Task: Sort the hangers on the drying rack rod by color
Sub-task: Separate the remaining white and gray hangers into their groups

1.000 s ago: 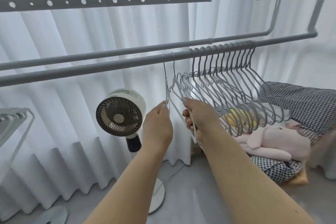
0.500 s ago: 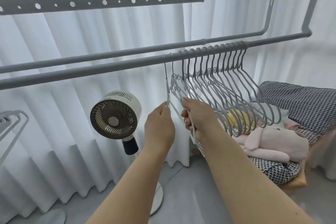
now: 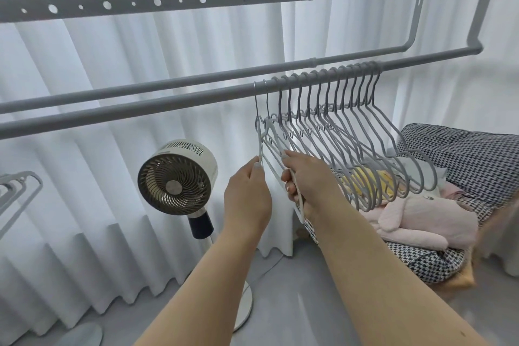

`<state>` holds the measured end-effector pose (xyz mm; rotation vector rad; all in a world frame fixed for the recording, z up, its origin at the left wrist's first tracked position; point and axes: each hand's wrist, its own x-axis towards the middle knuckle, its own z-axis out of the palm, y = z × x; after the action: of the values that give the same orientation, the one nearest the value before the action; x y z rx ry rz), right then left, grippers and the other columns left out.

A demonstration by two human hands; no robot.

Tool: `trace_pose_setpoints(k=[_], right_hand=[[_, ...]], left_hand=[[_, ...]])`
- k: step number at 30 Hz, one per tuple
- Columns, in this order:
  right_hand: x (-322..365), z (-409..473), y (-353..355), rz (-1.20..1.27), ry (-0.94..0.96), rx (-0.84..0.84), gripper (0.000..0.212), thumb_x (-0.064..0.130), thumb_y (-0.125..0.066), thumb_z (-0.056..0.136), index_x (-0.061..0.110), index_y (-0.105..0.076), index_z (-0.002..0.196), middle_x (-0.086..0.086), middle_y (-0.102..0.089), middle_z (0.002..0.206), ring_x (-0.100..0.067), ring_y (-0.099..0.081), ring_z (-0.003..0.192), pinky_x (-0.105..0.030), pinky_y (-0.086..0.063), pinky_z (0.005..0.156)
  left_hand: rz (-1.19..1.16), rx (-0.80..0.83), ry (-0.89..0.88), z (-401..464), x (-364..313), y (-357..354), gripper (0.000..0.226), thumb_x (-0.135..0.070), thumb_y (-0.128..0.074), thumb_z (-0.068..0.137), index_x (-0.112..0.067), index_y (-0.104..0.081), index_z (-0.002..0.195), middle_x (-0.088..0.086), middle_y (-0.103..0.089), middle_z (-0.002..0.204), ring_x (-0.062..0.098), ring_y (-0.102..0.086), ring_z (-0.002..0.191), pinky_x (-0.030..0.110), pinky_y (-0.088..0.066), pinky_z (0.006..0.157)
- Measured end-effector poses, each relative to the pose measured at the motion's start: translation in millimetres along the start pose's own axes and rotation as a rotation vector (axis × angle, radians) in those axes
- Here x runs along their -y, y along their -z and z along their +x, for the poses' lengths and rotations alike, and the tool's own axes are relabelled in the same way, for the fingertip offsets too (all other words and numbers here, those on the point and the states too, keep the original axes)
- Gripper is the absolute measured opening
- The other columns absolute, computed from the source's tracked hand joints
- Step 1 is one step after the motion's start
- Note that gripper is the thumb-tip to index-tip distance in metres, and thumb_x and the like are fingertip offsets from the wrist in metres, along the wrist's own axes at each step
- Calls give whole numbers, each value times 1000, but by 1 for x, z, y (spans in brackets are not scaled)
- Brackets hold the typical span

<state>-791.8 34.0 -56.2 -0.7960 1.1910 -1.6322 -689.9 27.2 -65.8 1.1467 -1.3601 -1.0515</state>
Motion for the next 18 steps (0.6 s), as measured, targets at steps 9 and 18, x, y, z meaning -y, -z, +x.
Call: trace_pose_setpoints(k=[9, 18], right_hand=[[0, -1, 2, -53, 10, 10, 19, 16, -54, 95, 17, -62, 112, -6, -54, 62, -10, -40, 38, -16, -30, 36], [-6, -3, -2, -136, 50, -20, 19, 23, -55, 94, 10, -59, 108, -13, -61, 82, -22, -60, 65, -31, -55, 61]], left_hand=[[11, -4, 20, 2, 0, -1, 53, -50, -35, 82, -29, -64, 121, 26, -57, 126, 49, -51, 120, 63, -41, 100], [141, -27, -34, -6, -2, 4, 39, -41, -37, 92, -23, -40, 57, 4, -45, 56, 26, -42, 62, 48, -44, 66]])
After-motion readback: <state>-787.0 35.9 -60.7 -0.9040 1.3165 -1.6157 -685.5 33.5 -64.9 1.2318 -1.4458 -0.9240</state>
